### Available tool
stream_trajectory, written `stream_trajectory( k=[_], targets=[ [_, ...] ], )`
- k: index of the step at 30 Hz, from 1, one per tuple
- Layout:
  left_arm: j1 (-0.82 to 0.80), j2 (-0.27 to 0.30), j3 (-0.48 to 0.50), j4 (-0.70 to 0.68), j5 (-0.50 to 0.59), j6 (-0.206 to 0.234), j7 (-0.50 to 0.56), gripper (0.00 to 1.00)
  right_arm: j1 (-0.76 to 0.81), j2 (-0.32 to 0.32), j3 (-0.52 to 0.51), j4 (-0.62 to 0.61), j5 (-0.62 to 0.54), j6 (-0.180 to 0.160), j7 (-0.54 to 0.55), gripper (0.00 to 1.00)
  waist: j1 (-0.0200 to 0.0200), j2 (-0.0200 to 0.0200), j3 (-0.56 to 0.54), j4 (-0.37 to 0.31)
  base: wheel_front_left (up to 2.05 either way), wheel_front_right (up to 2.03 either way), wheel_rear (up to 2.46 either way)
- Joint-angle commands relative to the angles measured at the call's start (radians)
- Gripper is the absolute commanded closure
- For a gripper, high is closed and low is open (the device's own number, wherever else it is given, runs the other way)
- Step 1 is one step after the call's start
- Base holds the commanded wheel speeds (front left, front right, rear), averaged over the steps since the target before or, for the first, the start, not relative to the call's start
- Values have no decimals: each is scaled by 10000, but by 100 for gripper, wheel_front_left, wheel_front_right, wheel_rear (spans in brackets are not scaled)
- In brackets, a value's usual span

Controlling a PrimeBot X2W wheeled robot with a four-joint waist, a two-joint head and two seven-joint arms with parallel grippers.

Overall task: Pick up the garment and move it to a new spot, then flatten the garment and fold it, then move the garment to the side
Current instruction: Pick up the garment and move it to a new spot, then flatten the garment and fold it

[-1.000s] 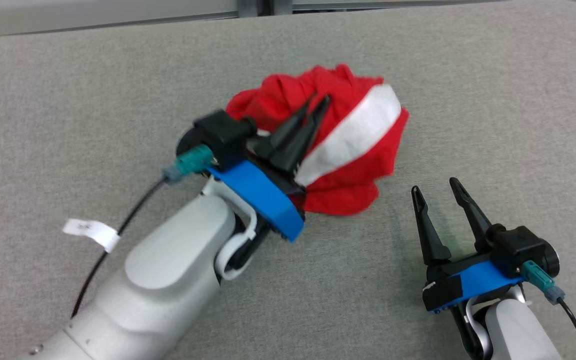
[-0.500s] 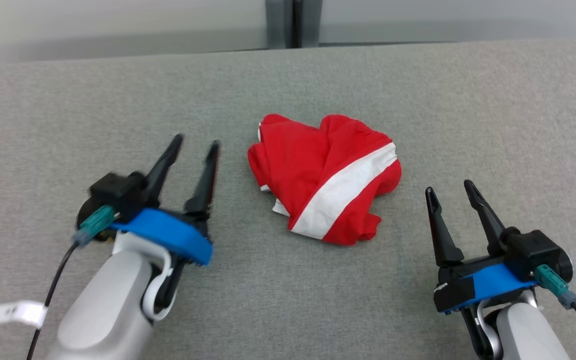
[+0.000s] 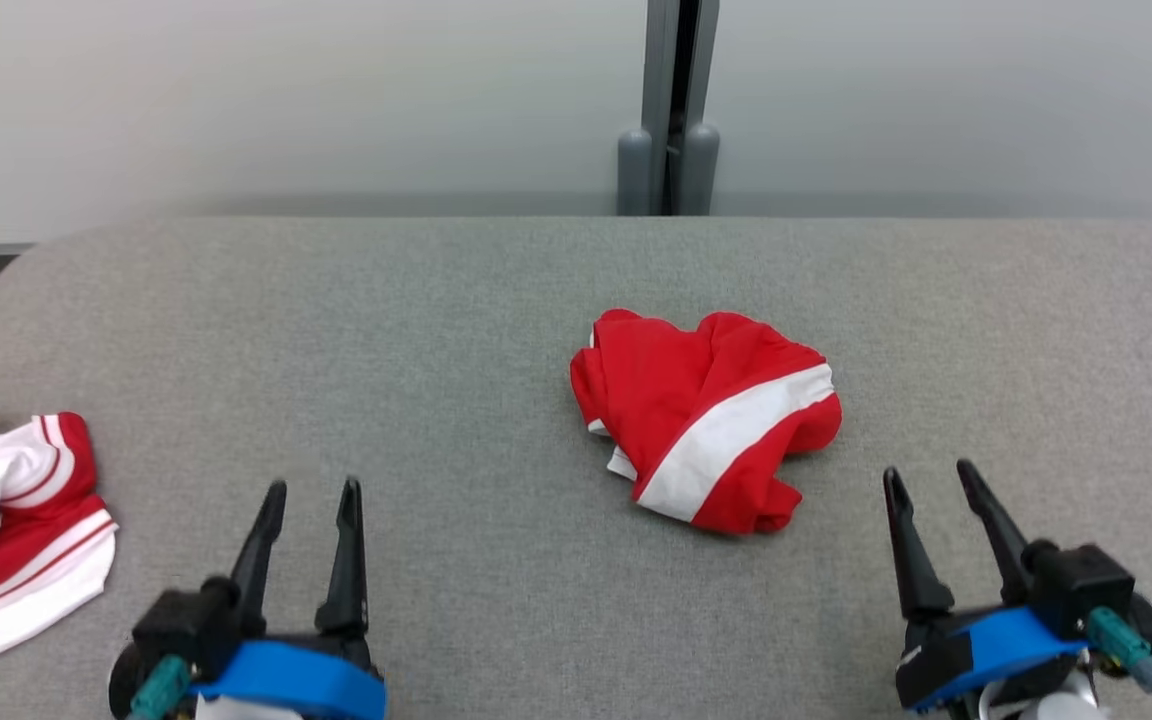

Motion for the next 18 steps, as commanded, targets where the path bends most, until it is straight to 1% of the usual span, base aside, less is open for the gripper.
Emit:
stream_trajectory(
  k=[1,5,10,14,18],
  targets=[
    [321,-102,152,-99,157,-72,-24,0,317,-30,-16,120,65,-3,-5,0,2,0,-211,-18,0,0,0],
    [975,-358,264,-407,427,-104,-24,0,657,-31,-53,357,97,-3,-7,0,2,0,-557,0,0,0,0],
    [1372,-441,152,-412,413,-69,-24,0,826,-28,44,668,-21,-3,-7,0,2,0,-716,-12,0,0,0],
    [1202,-485,4,-421,456,-69,-24,0,474,-31,-52,812,-48,-3,-7,0,2,0,-518,69,0,0,0],
    [892,-485,-234,-443,396,-70,-24,0,-320,-26,-155,1121,-85,-1,-7,0,2,0,-70,280,0,0,0]
  ],
)
